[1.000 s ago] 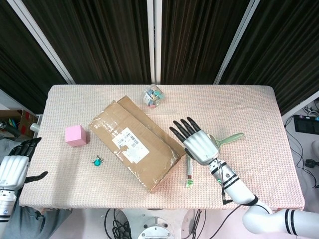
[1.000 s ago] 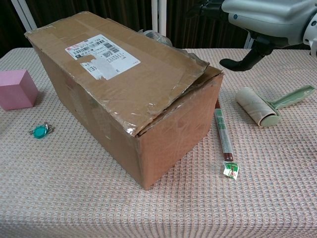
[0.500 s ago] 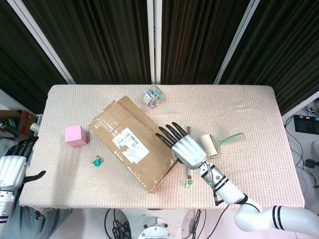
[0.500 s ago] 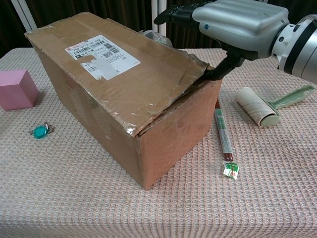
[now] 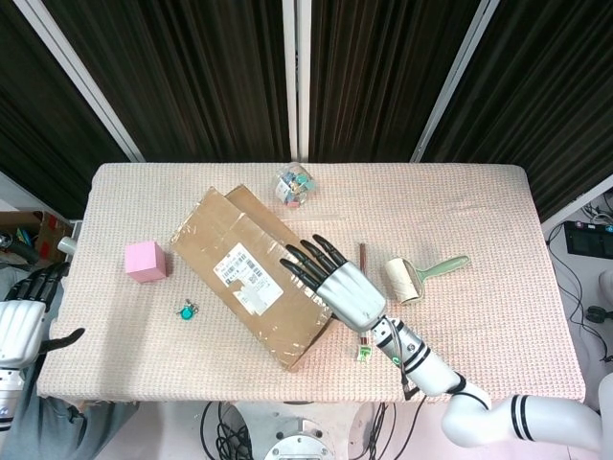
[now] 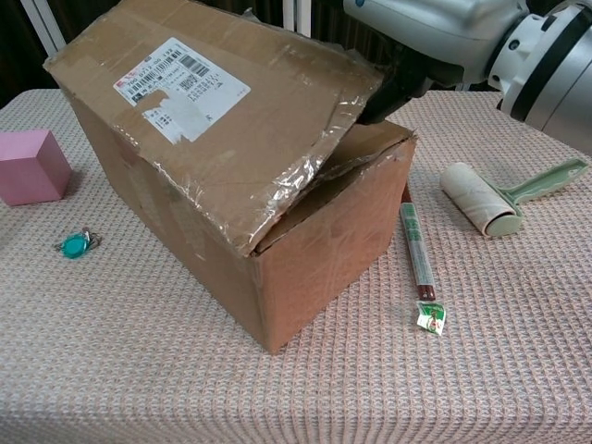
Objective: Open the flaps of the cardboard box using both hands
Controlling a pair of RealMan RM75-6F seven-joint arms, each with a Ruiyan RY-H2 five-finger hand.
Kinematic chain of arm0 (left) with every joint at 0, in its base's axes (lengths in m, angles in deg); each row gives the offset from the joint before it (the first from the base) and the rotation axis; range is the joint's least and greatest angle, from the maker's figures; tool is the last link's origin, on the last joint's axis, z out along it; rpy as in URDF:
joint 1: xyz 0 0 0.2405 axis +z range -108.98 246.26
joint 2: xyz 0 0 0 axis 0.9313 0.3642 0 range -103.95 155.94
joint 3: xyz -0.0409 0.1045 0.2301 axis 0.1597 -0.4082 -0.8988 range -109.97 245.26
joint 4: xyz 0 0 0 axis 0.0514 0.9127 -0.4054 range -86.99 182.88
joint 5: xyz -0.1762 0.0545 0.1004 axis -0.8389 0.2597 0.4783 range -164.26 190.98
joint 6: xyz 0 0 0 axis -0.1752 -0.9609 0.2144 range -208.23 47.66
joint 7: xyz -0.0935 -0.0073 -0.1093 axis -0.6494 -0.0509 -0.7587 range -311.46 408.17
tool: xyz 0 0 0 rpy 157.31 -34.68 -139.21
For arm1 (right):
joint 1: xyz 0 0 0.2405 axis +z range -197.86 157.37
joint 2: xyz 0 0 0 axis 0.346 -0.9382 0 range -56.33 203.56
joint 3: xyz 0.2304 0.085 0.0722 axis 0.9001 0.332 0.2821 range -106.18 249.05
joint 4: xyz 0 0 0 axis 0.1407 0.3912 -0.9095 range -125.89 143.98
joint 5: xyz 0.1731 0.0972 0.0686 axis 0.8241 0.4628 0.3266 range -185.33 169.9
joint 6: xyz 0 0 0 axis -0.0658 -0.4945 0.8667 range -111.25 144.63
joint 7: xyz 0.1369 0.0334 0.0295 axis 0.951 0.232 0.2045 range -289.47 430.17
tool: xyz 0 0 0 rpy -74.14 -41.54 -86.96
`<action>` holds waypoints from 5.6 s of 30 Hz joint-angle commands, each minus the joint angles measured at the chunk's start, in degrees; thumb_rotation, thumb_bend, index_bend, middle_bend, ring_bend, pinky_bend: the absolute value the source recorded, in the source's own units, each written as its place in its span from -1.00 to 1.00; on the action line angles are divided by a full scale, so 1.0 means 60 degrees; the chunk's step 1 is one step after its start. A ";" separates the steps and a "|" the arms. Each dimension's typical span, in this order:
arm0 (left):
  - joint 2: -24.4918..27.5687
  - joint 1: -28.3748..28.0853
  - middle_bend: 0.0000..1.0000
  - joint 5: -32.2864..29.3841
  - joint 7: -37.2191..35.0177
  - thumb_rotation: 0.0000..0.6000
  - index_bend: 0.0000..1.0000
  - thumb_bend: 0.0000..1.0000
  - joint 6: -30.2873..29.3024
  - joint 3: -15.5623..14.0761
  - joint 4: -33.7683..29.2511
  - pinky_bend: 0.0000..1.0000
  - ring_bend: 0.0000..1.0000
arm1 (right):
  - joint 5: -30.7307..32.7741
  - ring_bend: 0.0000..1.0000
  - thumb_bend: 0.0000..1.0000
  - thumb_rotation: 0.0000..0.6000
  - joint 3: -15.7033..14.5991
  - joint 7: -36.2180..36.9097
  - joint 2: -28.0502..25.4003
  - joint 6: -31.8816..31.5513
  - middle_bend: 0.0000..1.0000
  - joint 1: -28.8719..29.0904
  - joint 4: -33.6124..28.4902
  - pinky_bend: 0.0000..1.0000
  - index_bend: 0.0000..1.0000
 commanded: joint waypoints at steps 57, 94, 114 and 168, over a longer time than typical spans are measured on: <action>-0.0114 -0.1660 -0.80 0.1682 -0.0013 1.00 -0.86 -1.00 0.0775 0.0498 -0.0963 -0.54 -0.74 | -0.1247 -1.00 -0.69 1.00 0.0018 -0.0218 -0.1413 -0.4924 -1.00 -0.2508 -0.0976 -1.00 -1.00; -0.2609 -0.3823 -0.80 0.1744 -0.0245 1.00 -0.86 -1.00 0.1888 0.0820 -0.0303 -0.54 -0.74 | 0.1211 -1.00 -0.65 1.00 0.0502 0.3563 -0.3363 -0.6204 -1.00 -0.5690 0.0273 -1.00 -1.00; -0.2544 -0.4112 -0.80 0.1475 -0.0183 1.00 -0.86 -1.00 0.1749 0.0889 -0.0322 -0.54 -0.74 | 0.1287 -1.00 -0.65 1.00 0.0745 0.3851 -0.3289 -0.5873 -1.00 -0.5796 0.0504 -1.00 -1.00; -0.4484 -0.6114 -0.80 0.1045 0.0713 1.00 -0.87 -1.00 0.1683 0.2195 0.1727 -0.54 -0.74 | 0.1603 -1.00 -0.65 1.00 0.0995 0.5495 -0.3342 -0.5311 -1.00 -0.6117 0.1328 -1.00 -1.00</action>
